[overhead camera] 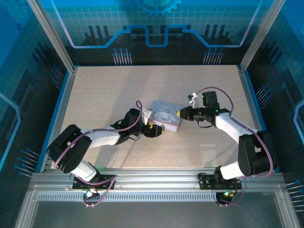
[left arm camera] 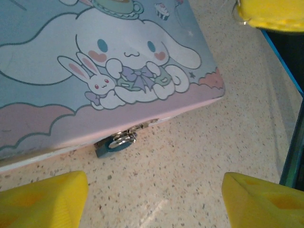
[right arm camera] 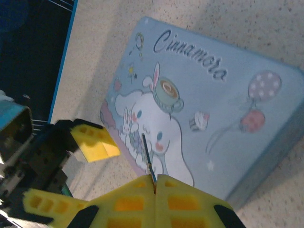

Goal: Unlock the padlock with the key

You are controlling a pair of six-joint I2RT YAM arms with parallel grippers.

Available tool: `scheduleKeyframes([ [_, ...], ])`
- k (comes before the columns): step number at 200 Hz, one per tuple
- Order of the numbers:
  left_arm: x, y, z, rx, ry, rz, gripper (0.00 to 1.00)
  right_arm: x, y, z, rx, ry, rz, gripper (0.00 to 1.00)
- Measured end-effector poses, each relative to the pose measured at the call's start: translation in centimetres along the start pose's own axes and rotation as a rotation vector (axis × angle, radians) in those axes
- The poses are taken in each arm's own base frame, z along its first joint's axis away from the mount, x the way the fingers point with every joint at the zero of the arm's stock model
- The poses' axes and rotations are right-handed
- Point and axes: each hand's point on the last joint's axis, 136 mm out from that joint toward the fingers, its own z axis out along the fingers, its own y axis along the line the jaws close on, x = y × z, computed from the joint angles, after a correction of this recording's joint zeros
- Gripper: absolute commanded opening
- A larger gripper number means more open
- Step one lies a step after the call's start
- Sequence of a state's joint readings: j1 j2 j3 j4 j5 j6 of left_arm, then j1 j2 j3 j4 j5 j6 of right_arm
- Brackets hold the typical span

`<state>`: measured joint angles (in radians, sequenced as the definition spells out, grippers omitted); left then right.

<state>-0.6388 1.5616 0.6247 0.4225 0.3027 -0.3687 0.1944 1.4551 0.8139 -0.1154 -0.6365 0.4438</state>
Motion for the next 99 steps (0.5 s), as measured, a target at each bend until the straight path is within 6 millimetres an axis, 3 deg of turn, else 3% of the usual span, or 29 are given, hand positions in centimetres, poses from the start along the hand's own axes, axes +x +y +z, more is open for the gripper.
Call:
scheduleKeyframes([
  [28, 0.2, 0.6, 1.2, 0.009, -0.012, -0.017, 0.72, -0.9, -0.4, 0.9, 0.0, 0.001, 0.0, 0.0],
  [99, 1.6, 1.9, 3.0, -0.002, 0.012, -0.02, 0.66, -1.1, -2.4, 2.9, 0.023, 0.04, 0.041, 0.0],
])
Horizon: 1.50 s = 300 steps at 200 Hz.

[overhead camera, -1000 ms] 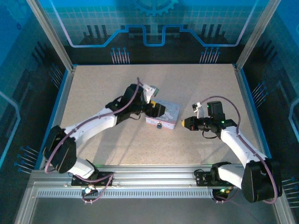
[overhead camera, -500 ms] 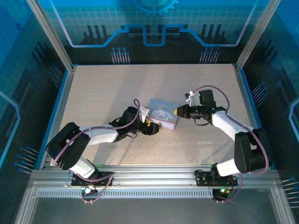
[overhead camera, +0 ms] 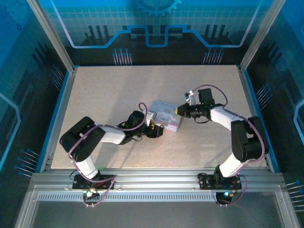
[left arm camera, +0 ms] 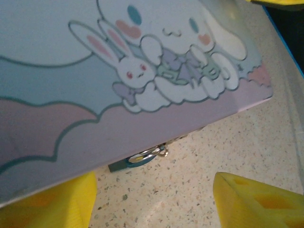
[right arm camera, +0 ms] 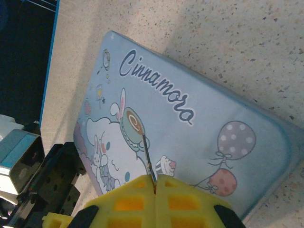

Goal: Unlock the padlock with the key

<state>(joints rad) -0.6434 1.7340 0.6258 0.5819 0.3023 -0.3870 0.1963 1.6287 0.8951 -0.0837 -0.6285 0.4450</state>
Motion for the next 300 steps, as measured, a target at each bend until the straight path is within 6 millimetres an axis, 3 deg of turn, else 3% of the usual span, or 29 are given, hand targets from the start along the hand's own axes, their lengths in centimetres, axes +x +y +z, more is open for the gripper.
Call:
scheduleKeyframes([
  [40, 0.7, -0.3, 1.1, -0.023, 0.014, 0.028, 0.66, 0.2, -0.3, 0.4, 0.002, 0.009, 0.007, 0.0],
  [194, -0.8, 1.0, 3.2, -0.229, -0.083, 0.038, 0.54, 0.1, -0.2, 0.6, -0.004, -0.042, -0.043, 0.0],
  [300, -1.4, 2.1, 3.5, -0.286, -0.104, 0.0, 0.27, 0.2, -0.1, 0.6, 0.011, -0.049, -0.054, 0.0],
])
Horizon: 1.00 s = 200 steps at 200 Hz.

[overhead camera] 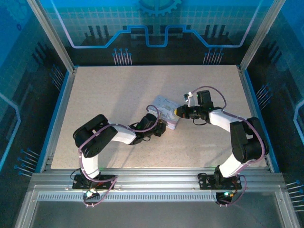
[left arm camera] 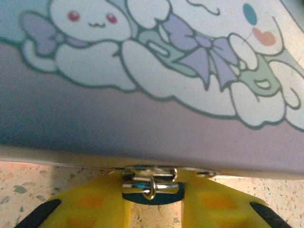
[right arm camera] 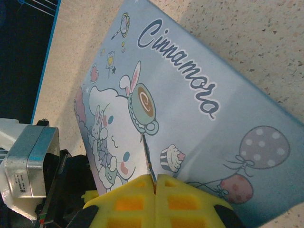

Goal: Unlock the padlock with the key

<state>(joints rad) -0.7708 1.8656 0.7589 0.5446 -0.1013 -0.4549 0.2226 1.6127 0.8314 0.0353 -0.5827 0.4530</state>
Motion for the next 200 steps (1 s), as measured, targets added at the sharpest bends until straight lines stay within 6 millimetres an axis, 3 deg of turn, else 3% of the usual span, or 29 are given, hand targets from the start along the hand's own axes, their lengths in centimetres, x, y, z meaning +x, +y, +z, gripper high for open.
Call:
scheduleKeyframes([
  [53, 0.0, 0.0, 0.0, 0.002, 0.002, -0.009, 0.25, 0.8, 1.2, -0.5, -0.003, 0.024, -0.006, 0.0],
  [117, 0.4, -1.2, -0.6, 0.044, 0.066, -0.049, 0.22, -0.7, 4.4, -4.4, 0.003, -0.095, -0.151, 0.0],
  [144, 0.0, -1.9, -1.1, 0.059, 0.09, -0.078, 0.2, 1.8, 4.4, -5.0, 0.021, -0.093, -0.199, 0.0],
  [200, -1.1, -3.8, -2.1, 0.11, 0.121, -0.16, 0.16, 8.3, 3.1, -4.2, 0.081, -0.032, -0.283, 0.0],
])
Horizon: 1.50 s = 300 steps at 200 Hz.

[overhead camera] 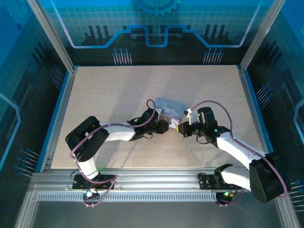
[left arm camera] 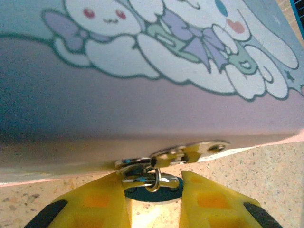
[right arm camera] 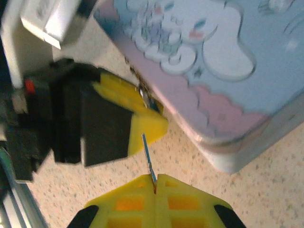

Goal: Unlock the padlock with the key

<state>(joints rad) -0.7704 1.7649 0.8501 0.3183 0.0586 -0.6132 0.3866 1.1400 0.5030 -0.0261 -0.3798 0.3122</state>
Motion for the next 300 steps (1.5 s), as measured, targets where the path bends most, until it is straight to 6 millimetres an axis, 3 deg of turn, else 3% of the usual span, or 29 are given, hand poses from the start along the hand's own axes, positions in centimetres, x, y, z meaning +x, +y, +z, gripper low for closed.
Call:
scheduleKeyframes([
  [52, -0.4, -1.1, -0.7, 0.041, 0.03, -0.099, 0.15, 2.7, -0.5, 0.9, 0.059, 0.01, -0.095, 0.0],
  [91, -1.3, -2.0, -0.8, 0.077, 0.035, -0.158, 0.15, 2.2, -0.5, 1.8, 0.081, -0.015, -0.163, 0.0],
  [151, -1.1, -2.3, -0.9, 0.093, 0.054, -0.208, 0.15, 1.7, -1.0, 3.0, 0.116, -0.035, -0.215, 0.0],
  [300, -1.5, -2.7, -1.0, 0.107, 0.055, -0.233, 0.14, 0.5, -1.0, 3.2, 0.124, -0.093, -0.254, 0.0],
])
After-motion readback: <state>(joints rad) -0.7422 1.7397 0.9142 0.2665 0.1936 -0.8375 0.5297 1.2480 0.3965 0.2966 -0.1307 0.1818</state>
